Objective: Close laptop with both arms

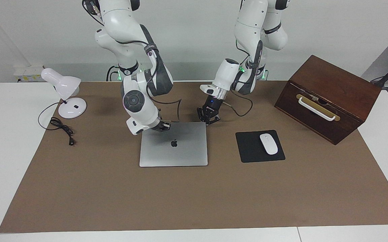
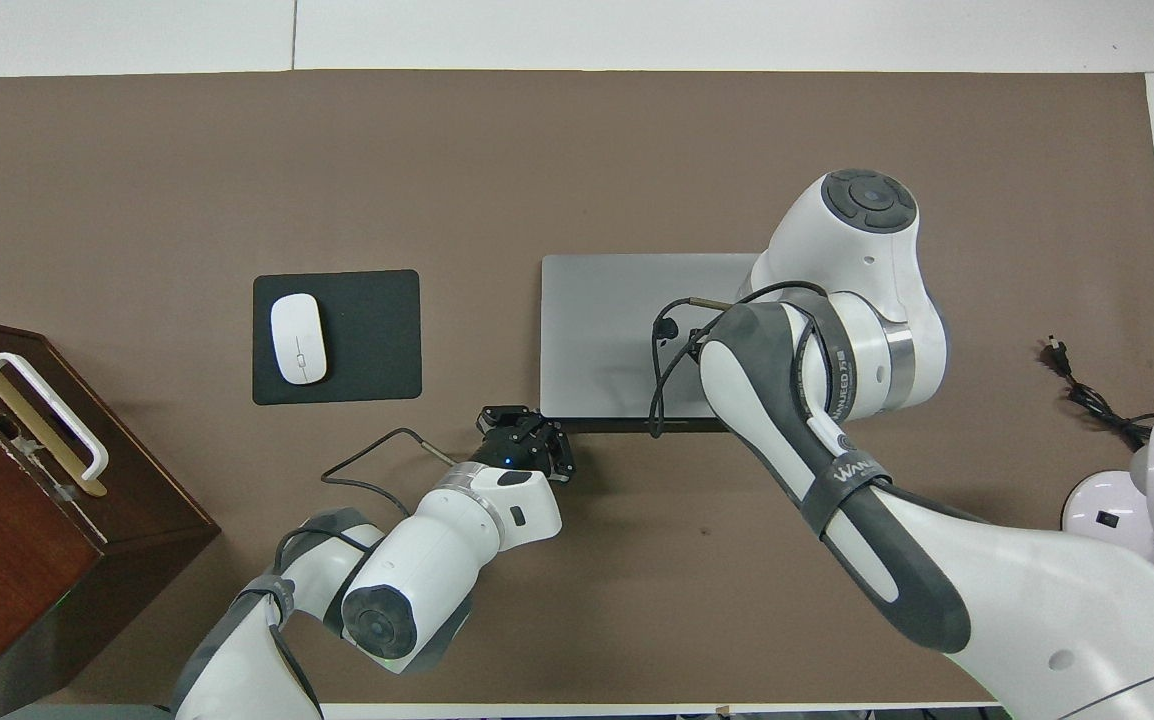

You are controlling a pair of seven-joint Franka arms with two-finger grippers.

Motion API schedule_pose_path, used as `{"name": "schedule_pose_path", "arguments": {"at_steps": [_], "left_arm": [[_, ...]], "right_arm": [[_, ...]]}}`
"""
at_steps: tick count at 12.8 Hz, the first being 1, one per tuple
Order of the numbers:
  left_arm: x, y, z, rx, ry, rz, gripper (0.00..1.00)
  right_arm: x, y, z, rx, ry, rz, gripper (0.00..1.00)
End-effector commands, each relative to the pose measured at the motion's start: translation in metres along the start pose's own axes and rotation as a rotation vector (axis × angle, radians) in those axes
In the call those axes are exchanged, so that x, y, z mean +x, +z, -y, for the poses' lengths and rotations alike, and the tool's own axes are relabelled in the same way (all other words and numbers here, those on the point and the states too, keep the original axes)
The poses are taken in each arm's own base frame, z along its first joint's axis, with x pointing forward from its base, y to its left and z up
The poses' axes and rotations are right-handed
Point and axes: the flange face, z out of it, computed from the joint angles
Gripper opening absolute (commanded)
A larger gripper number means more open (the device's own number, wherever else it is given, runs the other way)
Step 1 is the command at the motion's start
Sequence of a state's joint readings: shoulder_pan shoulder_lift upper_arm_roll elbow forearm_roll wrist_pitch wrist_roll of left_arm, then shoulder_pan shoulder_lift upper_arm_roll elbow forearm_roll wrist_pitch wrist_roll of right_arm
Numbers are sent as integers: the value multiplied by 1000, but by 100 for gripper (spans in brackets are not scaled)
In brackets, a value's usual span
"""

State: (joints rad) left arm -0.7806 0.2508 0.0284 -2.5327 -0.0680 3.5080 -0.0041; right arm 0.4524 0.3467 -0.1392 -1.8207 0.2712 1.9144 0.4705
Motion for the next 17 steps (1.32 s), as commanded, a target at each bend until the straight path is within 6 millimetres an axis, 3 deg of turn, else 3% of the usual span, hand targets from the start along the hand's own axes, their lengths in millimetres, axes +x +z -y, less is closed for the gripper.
{"name": "schedule_pose_path", "arguments": {"at_steps": [1,4,8,11,13,14,15,16,17], "left_arm": [[-30,16,5,15,14,78,0],[-26,17,8,26,-21,67,0],[-21,15,9,28,-40,56,0],[-17,11,10,30,-72,46,0],[-7,0,13,30,-92,33,0],[3,-9,17,30,-105,48,0],[13,-21,21,30,-117,77,0],[24,-34,28,32,-132,100,0],[33,-47,36,33,-143,124,0]], "right_arm": [[9,-30,-8,85,44,-65,0],[35,-78,-23,124,48,-153,0],[74,-125,-67,181,-41,-350,0],[85,-165,-86,145,-57,-456,0],[81,-184,-97,-26,-203,-530,0],[78,-196,-102,-39,-230,-563,10],[80,-210,-119,-49,-248,-599,20],[81,-218,-132,-64,-298,-610,51],[80,-226,-137,-83,-352,-618,100]]}}
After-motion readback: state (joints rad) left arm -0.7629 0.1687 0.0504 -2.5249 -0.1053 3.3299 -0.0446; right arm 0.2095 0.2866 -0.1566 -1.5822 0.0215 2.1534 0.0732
